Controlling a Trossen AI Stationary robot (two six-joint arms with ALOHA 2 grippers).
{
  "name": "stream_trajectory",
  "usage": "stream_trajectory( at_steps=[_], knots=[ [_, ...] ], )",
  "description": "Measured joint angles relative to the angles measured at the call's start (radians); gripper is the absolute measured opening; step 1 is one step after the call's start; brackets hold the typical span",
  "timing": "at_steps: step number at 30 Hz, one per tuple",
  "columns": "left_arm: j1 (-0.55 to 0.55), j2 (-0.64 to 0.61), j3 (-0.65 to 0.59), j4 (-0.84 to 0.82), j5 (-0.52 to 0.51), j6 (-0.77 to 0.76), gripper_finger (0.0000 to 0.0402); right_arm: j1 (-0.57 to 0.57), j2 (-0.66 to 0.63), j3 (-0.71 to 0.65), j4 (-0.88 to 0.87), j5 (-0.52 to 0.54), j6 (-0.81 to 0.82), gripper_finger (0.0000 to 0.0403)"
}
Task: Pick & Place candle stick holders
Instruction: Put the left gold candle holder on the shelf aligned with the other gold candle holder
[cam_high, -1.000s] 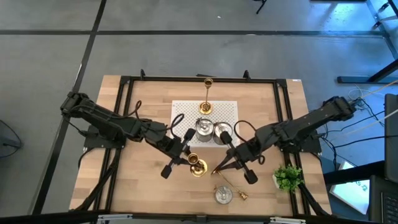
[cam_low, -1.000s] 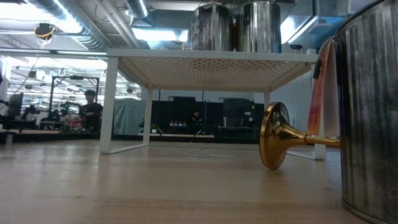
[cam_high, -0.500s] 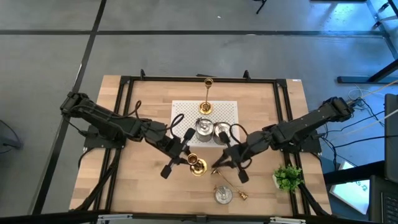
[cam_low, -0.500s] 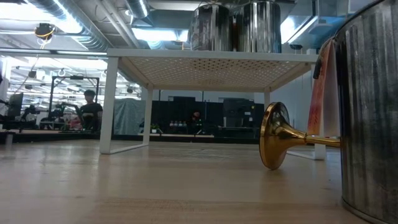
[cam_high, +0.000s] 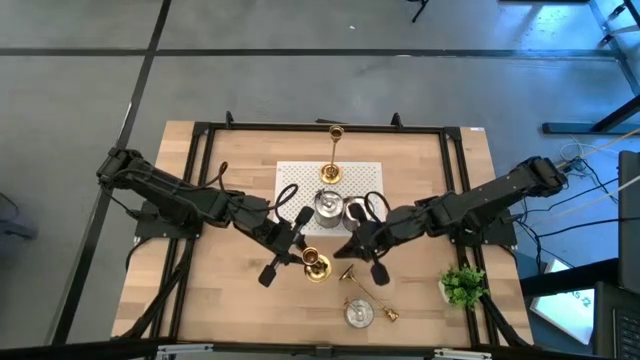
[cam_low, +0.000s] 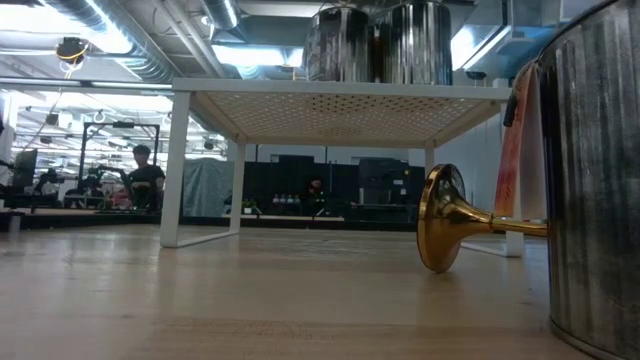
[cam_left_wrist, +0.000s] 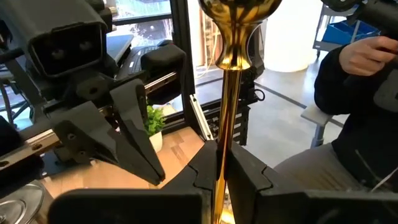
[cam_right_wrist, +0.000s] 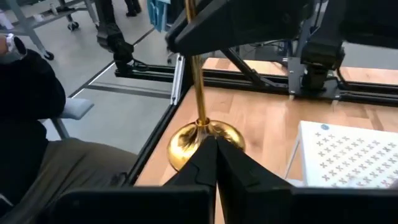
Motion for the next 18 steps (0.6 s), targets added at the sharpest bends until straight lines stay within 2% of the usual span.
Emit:
stream_trajectory(
  at_steps=[8, 18],
  knots=[
    [0.000, 0.000, 0.000, 0.001, -0.001, 0.000, 0.0015, 0.002, 0.002, 0.000, 0.019, -0.006, -0.042, 0.0034],
    [0.001, 0.000, 0.000, 0.002, -0.012, 0.008, 0.0015, 0.002, 0.072, 0.000, 0.152, -0.006, -0.053, 0.0104]
  ],
)
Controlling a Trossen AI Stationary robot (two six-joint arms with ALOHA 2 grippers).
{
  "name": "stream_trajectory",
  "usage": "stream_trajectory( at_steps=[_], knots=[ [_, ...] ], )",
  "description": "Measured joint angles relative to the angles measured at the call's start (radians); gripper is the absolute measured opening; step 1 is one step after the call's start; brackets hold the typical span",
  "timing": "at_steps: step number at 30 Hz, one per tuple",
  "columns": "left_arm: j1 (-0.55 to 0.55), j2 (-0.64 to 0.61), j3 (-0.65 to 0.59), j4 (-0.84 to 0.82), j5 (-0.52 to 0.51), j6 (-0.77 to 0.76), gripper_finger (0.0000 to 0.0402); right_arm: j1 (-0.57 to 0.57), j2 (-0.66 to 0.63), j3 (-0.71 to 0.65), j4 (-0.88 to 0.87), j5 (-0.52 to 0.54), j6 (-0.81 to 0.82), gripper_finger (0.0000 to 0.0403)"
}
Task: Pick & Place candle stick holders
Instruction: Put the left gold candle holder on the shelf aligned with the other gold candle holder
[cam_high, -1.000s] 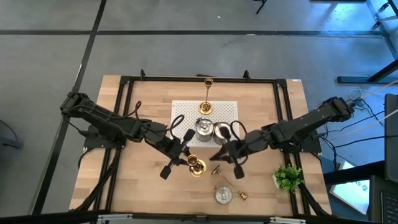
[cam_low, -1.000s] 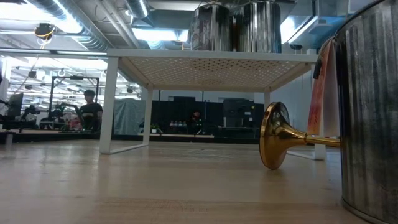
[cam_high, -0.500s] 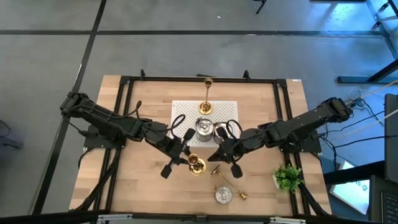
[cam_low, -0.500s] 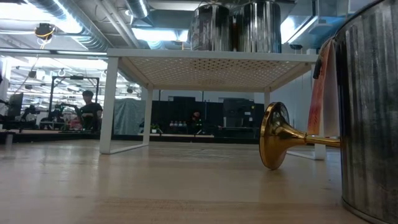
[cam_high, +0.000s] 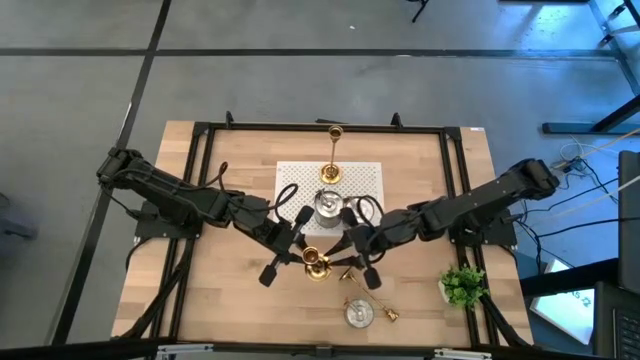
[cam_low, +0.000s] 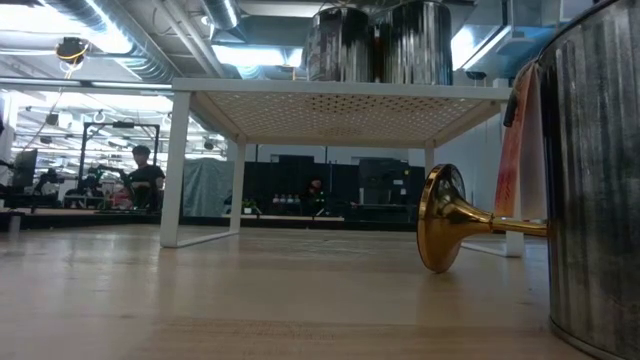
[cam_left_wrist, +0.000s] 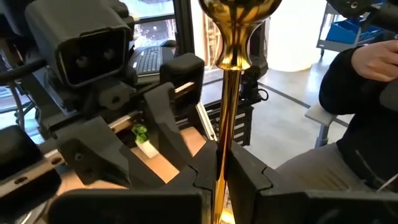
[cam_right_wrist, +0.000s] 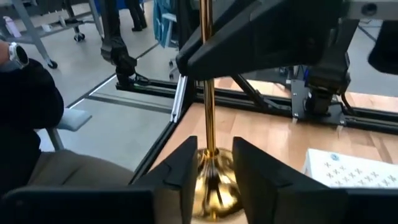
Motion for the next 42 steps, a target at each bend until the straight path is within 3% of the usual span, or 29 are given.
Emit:
stream_trajectory(
  at_steps=[12, 33, 42],
  knots=[
    [0.001, 0.000, 0.000, 0.007, -0.052, 0.019, 0.0015, -0.001, 0.006, 0.000, 0.067, 0.000, 0.008, 0.0156],
    [0.039, 0.035, -0.001, 0.080, -0.056, 0.015, 0.0015, -0.001, 0.006, 0.000, 0.066, 0.016, 0.017, 0.0155],
    [0.039, 0.035, -0.001, 0.096, -0.058, 0.017, 0.0015, -0.002, 0.006, 0.000, 0.049, 0.112, 0.045, 0.0113]
  ],
)
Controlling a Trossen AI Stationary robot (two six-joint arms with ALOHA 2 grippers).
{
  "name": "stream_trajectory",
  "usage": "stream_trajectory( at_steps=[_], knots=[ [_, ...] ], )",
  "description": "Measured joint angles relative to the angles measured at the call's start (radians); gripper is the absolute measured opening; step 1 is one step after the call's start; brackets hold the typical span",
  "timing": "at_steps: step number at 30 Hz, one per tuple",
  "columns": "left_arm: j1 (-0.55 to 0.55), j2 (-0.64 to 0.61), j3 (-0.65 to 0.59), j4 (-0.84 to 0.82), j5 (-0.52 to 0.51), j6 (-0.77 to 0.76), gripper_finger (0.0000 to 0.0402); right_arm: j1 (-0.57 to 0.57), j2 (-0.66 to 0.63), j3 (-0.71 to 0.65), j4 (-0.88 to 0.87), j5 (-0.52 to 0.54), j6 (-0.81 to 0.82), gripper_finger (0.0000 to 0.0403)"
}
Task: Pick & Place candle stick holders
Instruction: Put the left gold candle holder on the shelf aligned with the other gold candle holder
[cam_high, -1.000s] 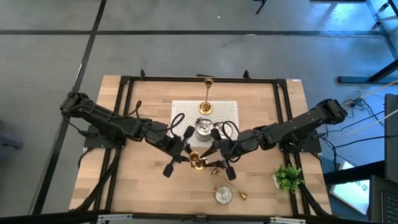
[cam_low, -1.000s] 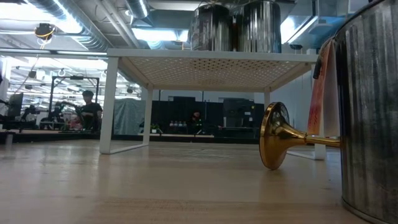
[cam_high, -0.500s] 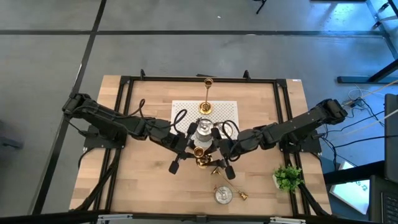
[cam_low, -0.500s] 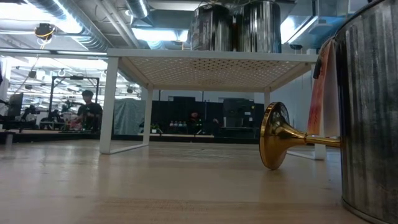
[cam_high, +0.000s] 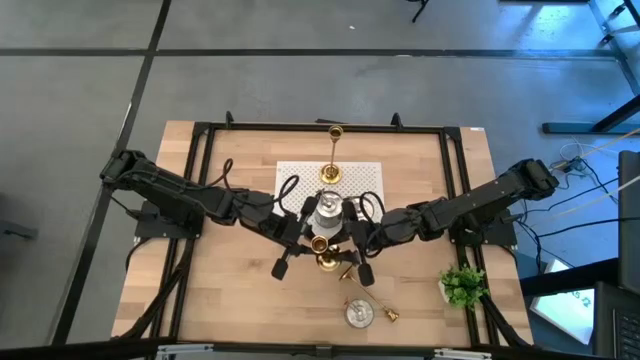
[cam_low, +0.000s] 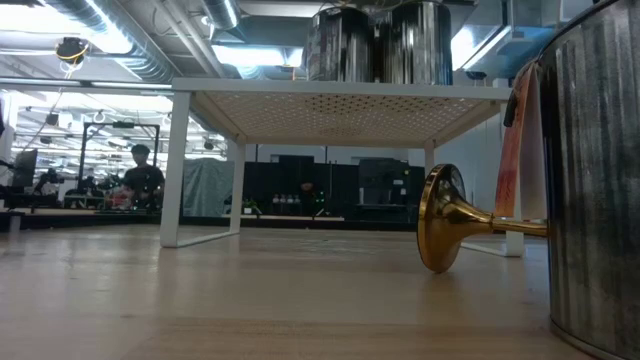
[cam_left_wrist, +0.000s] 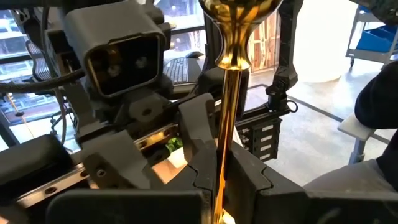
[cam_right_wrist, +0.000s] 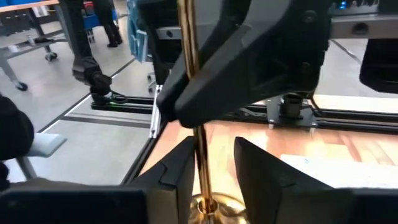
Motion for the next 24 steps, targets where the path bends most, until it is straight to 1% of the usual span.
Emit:
stream_trajectory(
  at_steps=[8, 17, 24],
  knots=[
    [0.000, 0.000, 0.000, -0.004, 0.000, 0.001, 0.0015, 0.000, 0.000, 0.000, 0.000, 0.008, 0.001, 0.0080],
    [0.001, 0.000, 0.000, -0.007, 0.000, -0.004, 0.0015, 0.001, 0.000, 0.000, -0.001, 0.007, 0.010, 0.0031],
    [0.000, -0.001, 0.000, -0.003, -0.012, -0.014, 0.0029, 0.001, 0.000, 0.000, -0.001, 0.007, 0.015, 0.0024]
  ],
)
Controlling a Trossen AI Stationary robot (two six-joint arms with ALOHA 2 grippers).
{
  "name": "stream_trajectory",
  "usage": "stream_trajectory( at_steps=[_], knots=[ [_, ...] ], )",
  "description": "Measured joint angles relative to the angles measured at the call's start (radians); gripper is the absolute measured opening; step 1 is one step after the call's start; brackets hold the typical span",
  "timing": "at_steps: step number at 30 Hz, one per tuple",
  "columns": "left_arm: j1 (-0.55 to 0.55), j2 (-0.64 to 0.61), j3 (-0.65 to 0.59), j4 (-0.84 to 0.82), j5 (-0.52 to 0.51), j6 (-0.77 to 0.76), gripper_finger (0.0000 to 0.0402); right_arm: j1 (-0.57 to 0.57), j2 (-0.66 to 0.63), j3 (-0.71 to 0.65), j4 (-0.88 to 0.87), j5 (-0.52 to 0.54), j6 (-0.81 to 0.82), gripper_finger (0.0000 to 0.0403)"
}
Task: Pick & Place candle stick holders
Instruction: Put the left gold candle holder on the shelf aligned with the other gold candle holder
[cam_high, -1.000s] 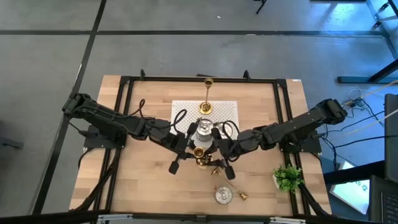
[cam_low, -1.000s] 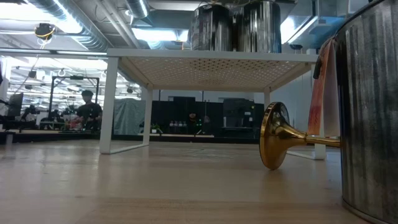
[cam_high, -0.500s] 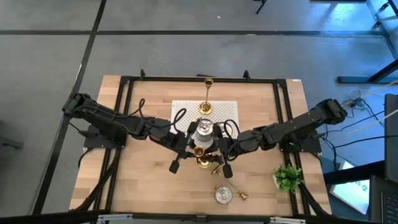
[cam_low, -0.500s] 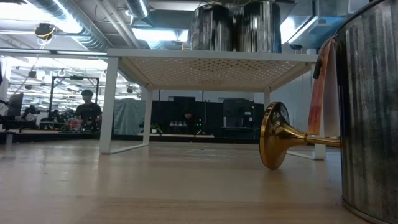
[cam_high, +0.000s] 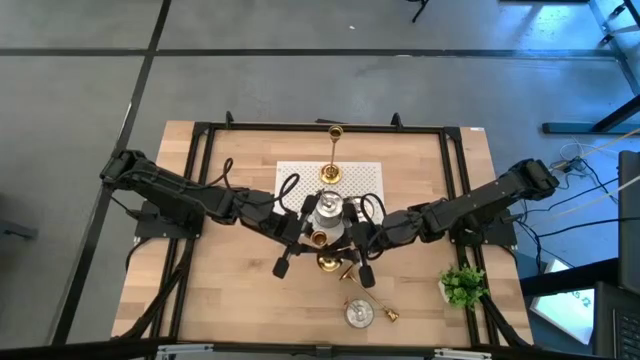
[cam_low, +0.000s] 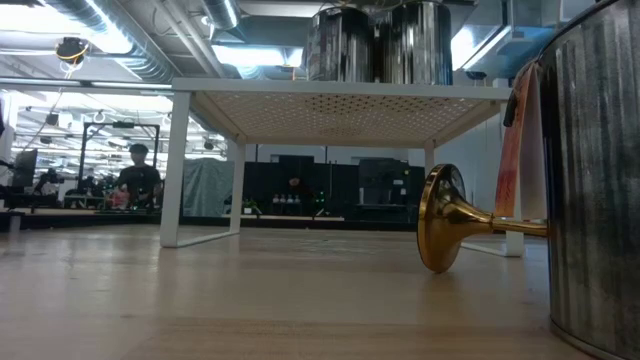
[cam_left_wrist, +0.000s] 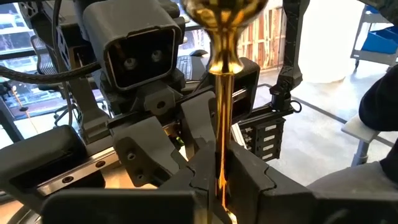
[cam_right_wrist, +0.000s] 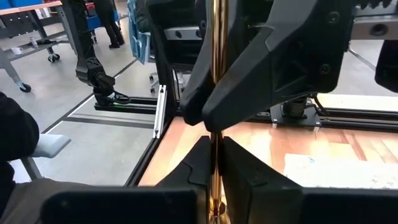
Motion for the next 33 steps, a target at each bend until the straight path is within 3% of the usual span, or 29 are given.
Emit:
stream_trajectory(
  at_steps=[6, 11, 19, 27, 33],
  knots=[
    [0.000, 0.000, 0.001, 0.001, -0.013, -0.001, 0.0047, -0.002, 0.000, 0.000, -0.001, 0.006, 0.002, 0.0022],
    [-0.010, 0.000, 0.001, -0.027, -0.084, -0.013, 0.0061, -0.002, 0.000, 0.000, -0.004, 0.035, 0.016, 0.0022],
    [-0.035, 0.000, 0.001, -0.046, -0.112, -0.047, 0.0114, -0.001, 0.000, 0.000, -0.004, 0.034, 0.022, 0.0021],
    [-0.082, -0.036, 0.001, -0.083, -0.285, -0.046, 0.0171, 0.003, 0.000, 0.016, -0.024, 0.023, 0.009, 0.0021],
    [-0.128, -0.044, 0.002, -0.091, -0.268, -0.038, 0.0189, 0.020, -0.003, 0.034, -0.036, 0.020, -0.019, 0.0020]
  ],
)
